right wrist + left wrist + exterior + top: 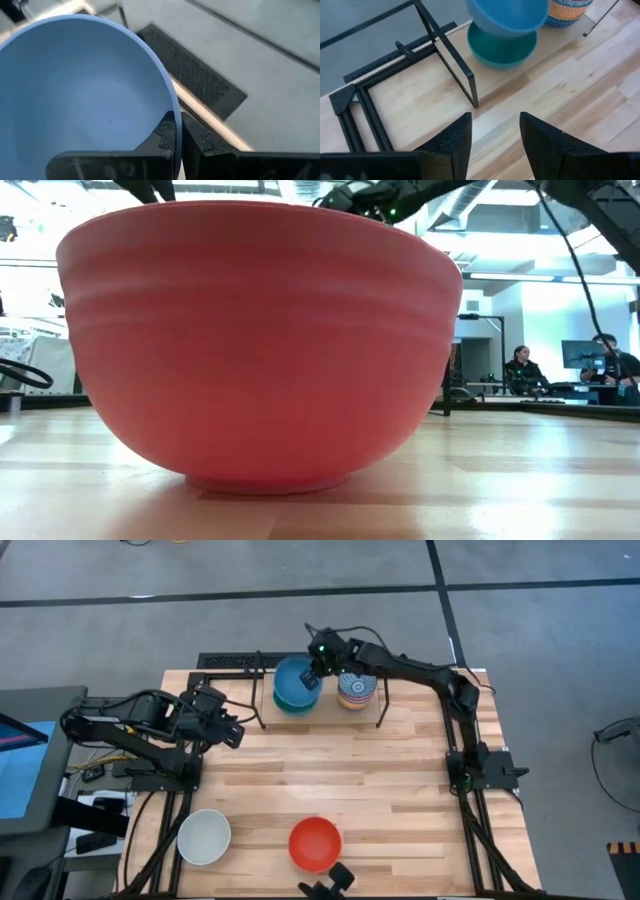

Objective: Place and stack bowls onto a shelf
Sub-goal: Stack the blue bowl on top of the green bowl on the shelf, then move the white bowl to the right

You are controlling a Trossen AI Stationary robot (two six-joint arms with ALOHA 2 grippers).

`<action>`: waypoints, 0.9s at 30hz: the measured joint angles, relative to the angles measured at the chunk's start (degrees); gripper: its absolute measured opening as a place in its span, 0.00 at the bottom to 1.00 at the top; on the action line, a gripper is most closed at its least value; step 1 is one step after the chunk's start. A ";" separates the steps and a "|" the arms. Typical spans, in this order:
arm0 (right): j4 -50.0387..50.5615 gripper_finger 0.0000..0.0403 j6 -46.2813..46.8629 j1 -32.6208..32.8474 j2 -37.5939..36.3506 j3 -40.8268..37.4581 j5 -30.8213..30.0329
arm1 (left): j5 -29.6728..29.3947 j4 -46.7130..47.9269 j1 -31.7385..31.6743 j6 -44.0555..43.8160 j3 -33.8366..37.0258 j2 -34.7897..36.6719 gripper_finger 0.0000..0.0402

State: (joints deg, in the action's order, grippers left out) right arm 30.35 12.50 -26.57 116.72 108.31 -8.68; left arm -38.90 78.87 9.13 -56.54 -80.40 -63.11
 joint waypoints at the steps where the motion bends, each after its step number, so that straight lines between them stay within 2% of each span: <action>1: 1.05 0.07 -0.16 0.02 0.49 0.00 0.08 | -0.23 0.00 0.00 0.00 0.04 -0.03 0.38; 10: 2.69 0.08 0.38 0.83 4.60 -0.11 1.35 | 0.11 0.00 0.00 -0.06 0.07 -1.10 0.38; 18: 0.28 0.28 0.09 0.51 3.87 -0.10 1.97 | 5.65 0.46 0.00 0.48 0.07 -3.31 0.38; 23: 1.07 0.40 2.09 -0.28 2.37 -0.07 7.38 | 10.05 4.84 0.00 -0.16 0.07 -3.38 0.38; 27: 2.72 0.45 2.76 0.35 0.39 -0.04 10.82 | 13.16 8.55 0.81 -1.58 0.07 -3.17 0.38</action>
State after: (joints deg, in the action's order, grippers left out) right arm 33.07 15.26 -26.22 117.11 108.27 2.14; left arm -25.73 87.43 9.93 -58.12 -80.34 -66.28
